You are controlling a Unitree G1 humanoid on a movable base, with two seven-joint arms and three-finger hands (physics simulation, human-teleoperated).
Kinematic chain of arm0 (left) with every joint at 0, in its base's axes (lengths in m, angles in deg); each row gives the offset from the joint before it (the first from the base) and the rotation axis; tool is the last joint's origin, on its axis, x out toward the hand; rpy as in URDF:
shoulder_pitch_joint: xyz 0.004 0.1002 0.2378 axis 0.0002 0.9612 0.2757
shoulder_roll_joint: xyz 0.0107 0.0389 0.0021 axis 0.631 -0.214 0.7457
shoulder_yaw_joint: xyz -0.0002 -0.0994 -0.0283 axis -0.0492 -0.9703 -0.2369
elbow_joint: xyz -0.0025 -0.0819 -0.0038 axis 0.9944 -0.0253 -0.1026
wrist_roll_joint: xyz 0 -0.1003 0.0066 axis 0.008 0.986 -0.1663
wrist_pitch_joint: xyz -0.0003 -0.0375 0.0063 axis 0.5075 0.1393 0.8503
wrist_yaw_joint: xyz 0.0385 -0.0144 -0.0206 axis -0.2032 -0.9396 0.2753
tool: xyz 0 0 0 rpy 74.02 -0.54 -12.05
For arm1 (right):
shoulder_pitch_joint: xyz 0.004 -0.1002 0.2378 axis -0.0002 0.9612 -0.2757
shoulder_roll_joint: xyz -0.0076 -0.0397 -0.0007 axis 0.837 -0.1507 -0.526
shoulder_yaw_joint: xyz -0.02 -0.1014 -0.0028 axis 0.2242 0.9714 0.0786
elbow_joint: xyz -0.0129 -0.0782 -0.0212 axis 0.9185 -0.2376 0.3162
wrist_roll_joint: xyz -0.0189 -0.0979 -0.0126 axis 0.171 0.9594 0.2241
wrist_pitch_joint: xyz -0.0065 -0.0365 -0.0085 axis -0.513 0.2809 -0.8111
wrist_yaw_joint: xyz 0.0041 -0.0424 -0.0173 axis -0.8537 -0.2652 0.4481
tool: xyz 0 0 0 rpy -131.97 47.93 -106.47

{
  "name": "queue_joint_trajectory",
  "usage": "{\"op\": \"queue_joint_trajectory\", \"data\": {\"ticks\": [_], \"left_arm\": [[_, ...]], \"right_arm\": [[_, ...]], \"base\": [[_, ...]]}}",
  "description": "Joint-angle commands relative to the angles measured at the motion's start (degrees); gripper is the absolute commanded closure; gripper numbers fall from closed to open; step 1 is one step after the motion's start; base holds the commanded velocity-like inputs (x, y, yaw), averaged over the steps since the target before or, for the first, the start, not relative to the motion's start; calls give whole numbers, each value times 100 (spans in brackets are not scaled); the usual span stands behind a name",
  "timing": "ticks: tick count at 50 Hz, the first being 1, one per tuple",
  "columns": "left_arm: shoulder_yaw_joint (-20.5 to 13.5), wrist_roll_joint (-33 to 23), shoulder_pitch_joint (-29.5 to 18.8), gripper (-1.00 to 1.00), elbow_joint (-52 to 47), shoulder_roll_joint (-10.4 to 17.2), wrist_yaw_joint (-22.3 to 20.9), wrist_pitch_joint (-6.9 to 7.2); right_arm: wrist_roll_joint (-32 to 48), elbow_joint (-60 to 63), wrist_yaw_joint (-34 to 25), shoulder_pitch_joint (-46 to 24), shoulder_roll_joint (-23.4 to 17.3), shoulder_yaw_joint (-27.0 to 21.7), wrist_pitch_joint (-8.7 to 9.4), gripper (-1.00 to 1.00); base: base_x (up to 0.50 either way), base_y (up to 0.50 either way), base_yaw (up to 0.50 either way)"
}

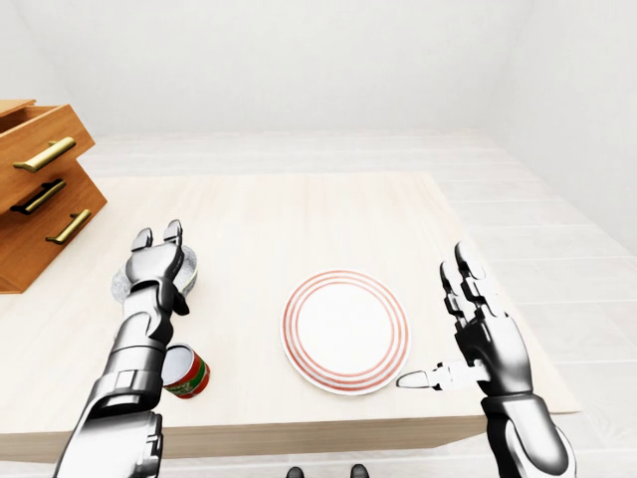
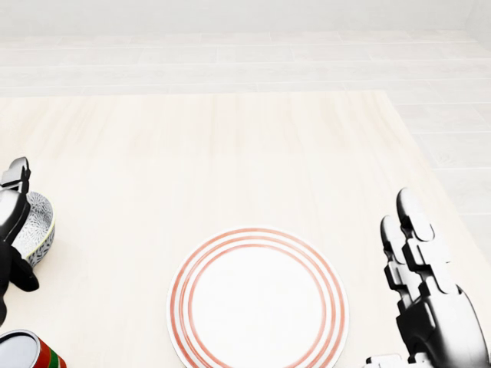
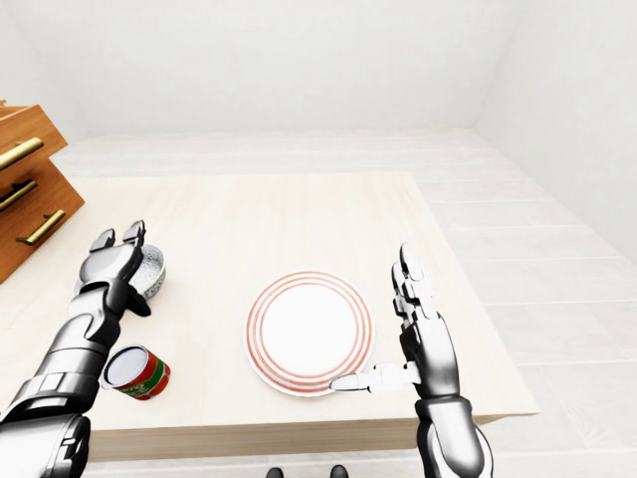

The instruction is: Put the bowl on the plate.

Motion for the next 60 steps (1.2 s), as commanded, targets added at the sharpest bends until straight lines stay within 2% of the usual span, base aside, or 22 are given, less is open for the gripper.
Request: {"op": "queue_joint_trajectory", "data": {"ticks": [1,14,20,33,41,60], "left_arm": [[92,103,-43,-100,402,-28,263,0],[126,281,-116,-100,750,-60,493,0],[252,284,-107,-100,1250,-112,934,0],[316,378,-119,-100,1360,-66,996,0],[363,442,-183,-100,1684,-77,1191,0],[418,576,-231,-100,2051,-53,1385,0]], "right_arm": [[4,-94,16,-33,-7,2,-27,-100],[3,-178,29,-61,-17,10,-70,-100],[29,-266,48,-121,-35,12,-86,-100],[36,-303,70,-133,-47,32,-109,-100],[56,-298,81,-128,-54,48,-115,-100],[71,-184,87,-158,-63,27,4,-100]], "base": [[0,0,0],[0,0,0],[0,0,0],[0,0,0],[0,0,0],[0,0,0]]}}
